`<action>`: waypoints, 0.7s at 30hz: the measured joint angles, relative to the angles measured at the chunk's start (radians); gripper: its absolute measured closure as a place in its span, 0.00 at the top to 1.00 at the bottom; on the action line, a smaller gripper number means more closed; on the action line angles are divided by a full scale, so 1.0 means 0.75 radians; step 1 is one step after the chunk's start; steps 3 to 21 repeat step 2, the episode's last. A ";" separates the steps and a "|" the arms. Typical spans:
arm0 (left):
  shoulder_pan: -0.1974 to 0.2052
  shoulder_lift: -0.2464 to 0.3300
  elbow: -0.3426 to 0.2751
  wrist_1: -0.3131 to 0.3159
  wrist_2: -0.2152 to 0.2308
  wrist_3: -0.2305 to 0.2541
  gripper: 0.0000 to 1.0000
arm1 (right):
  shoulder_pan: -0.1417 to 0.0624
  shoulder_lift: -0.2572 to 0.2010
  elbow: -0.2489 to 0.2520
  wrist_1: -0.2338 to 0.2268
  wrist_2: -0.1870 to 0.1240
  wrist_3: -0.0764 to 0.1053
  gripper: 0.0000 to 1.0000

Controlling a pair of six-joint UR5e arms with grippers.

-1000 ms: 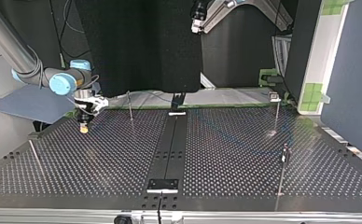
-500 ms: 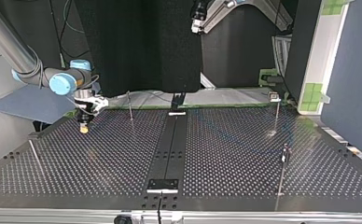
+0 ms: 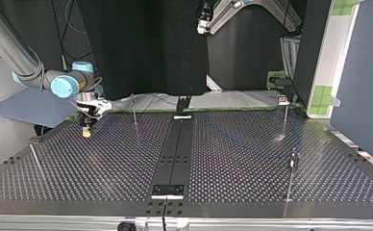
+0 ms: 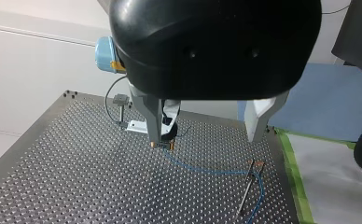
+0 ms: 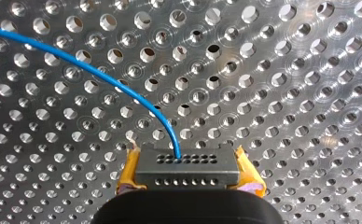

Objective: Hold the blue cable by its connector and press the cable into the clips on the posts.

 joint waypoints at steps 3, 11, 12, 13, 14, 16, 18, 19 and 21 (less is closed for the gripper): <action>0.000 0.000 0.000 0.000 0.000 0.000 0.87 | 0.000 0.000 0.000 0.000 0.000 0.000 0.00; 0.000 0.000 0.000 0.000 0.000 0.000 0.87 | 0.000 0.000 0.000 0.000 0.000 0.000 0.00; 0.000 0.000 0.000 0.000 0.000 0.000 0.87 | 0.000 0.000 0.000 0.000 0.000 0.000 0.00; 0.000 0.000 0.000 0.000 0.000 0.000 0.87 | 0.000 0.000 0.000 0.000 0.000 0.000 0.00; 0.000 0.000 0.000 0.000 0.000 0.000 0.87 | 0.000 0.000 0.000 0.000 0.000 0.000 0.00; 0.000 0.000 0.000 0.000 0.000 0.000 0.87 | 0.000 0.000 0.000 0.000 0.000 0.000 0.00; 0.000 0.000 0.000 0.000 0.000 0.000 0.87 | 0.000 0.000 0.000 0.000 0.000 0.000 0.00; 0.000 0.000 0.000 0.000 0.000 0.000 0.87 | 0.000 0.000 0.000 0.000 0.000 0.000 0.00; 0.000 0.000 0.000 0.000 0.000 0.000 0.87 | 0.000 0.000 0.000 0.000 0.000 0.000 0.00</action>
